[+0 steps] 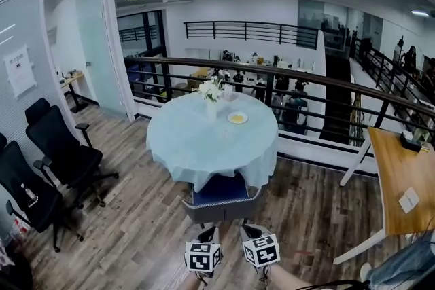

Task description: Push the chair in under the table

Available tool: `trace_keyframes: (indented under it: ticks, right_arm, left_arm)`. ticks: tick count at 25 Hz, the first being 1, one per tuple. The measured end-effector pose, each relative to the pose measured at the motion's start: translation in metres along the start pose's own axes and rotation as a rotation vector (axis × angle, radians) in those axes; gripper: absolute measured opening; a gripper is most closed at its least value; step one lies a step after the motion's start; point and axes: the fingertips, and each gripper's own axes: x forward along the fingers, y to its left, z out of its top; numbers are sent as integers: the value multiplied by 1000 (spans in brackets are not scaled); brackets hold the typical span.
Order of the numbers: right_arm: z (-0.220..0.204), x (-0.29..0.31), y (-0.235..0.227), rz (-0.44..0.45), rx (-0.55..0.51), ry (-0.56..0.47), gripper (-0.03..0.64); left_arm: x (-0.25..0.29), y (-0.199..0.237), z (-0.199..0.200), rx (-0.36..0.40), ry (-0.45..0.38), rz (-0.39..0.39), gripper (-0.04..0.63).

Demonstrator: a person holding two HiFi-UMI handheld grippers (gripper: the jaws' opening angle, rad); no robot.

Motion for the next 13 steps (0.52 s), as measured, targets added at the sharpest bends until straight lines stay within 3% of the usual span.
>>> trace_keyframes:
  ticks: [13]
  right_arm:
    - [2,-2,-5,-17,-3,0,15]
  left_arm:
    - [-1,0,-2,-17,3,14,5]
